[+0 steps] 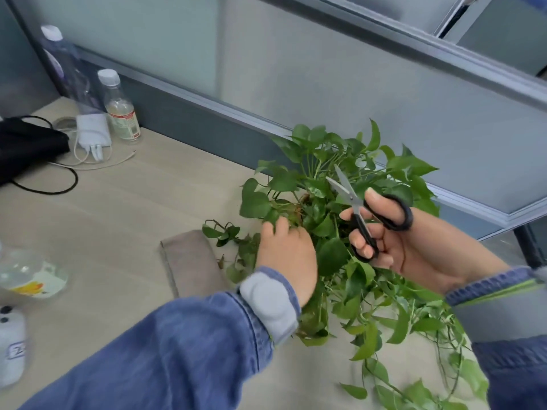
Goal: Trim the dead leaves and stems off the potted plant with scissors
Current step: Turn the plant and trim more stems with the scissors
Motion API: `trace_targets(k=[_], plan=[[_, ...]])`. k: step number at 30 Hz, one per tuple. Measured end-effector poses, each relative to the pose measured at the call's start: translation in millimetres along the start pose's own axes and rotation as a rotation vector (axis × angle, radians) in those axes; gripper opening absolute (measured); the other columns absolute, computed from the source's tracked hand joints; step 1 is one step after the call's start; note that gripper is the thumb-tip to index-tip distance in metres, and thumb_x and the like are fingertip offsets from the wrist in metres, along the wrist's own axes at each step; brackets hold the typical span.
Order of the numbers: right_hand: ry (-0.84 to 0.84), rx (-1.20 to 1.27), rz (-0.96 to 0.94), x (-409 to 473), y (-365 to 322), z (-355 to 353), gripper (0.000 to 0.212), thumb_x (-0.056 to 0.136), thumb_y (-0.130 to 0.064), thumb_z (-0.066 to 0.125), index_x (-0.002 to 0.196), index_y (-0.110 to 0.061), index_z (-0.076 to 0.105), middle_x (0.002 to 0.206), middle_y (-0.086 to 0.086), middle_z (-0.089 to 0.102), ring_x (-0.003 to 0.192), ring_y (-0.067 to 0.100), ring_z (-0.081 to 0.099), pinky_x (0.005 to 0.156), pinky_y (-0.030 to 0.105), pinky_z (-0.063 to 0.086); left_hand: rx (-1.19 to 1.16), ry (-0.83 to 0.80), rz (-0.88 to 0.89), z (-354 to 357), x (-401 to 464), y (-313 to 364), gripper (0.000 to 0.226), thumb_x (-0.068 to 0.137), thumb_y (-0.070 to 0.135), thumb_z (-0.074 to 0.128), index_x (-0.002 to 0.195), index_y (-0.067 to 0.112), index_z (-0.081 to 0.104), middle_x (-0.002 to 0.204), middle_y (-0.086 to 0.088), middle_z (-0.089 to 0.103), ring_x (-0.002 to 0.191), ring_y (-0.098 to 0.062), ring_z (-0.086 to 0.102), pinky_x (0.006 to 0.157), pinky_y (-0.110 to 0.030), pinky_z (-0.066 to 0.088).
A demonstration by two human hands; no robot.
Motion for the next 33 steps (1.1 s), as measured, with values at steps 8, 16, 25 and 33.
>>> trace_targets(k=[8, 16, 25, 33], plan=[[0.109, -0.068, -0.035, 28, 2, 18, 0.063, 0.077, -0.059, 0.066, 0.116, -0.01, 0.06, 0.098, 0.019, 0.075, 0.063, 0.017, 0.064, 0.058, 0.026, 0.05, -0.235, -0.044, 0.013, 16, -28, 36, 0.049, 0.095, 0.023, 0.036, 0.141, 0.006, 0.032, 0.13, -0.013, 0.048, 0.122, -0.036, 0.033, 0.108, -0.051, 0.02], [0.158, -0.126, 0.079, 40, 30, 8, 0.063, 0.086, -0.059, 0.06, 0.126, -0.011, 0.052, 0.108, 0.02, 0.074, 0.071, 0.02, 0.065, 0.053, 0.023, 0.05, -0.508, -0.087, 0.065, 34, -38, 42, 0.04, 0.095, 0.031, 0.038, 0.131, 0.015, 0.038, 0.128, -0.006, 0.042, 0.121, -0.027, 0.037, 0.102, -0.044, 0.033], [0.163, -0.176, 0.102, 25, 44, -1, 0.061, 0.088, -0.057, 0.059, 0.126, -0.011, 0.051, 0.109, 0.018, 0.075, 0.076, 0.021, 0.063, 0.055, 0.026, 0.048, -0.798, -0.032, -0.016, 46, 2, -19, 0.036, 0.087, -0.001, 0.039, 0.101, 0.016, 0.067, 0.117, -0.001, 0.055, 0.101, -0.022, 0.056, 0.09, -0.035, 0.045], [-0.015, -0.375, 0.316, 4, 68, -2, 0.067, 0.084, -0.056, 0.063, 0.127, -0.007, 0.052, 0.107, 0.017, 0.075, 0.07, 0.019, 0.063, 0.051, 0.021, 0.047, -0.717, 0.066, -0.137, 55, 35, -52, 0.024, 0.095, 0.011, 0.046, 0.107, 0.013, 0.067, 0.107, -0.007, 0.065, 0.097, -0.028, 0.06, 0.075, -0.024, 0.039]])
Point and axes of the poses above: each hand's wrist, its own x-axis towards the middle knuckle, its own z-axis out of the palm, y = z × x, the point moved 8 cm from there along x, towards the middle knuckle
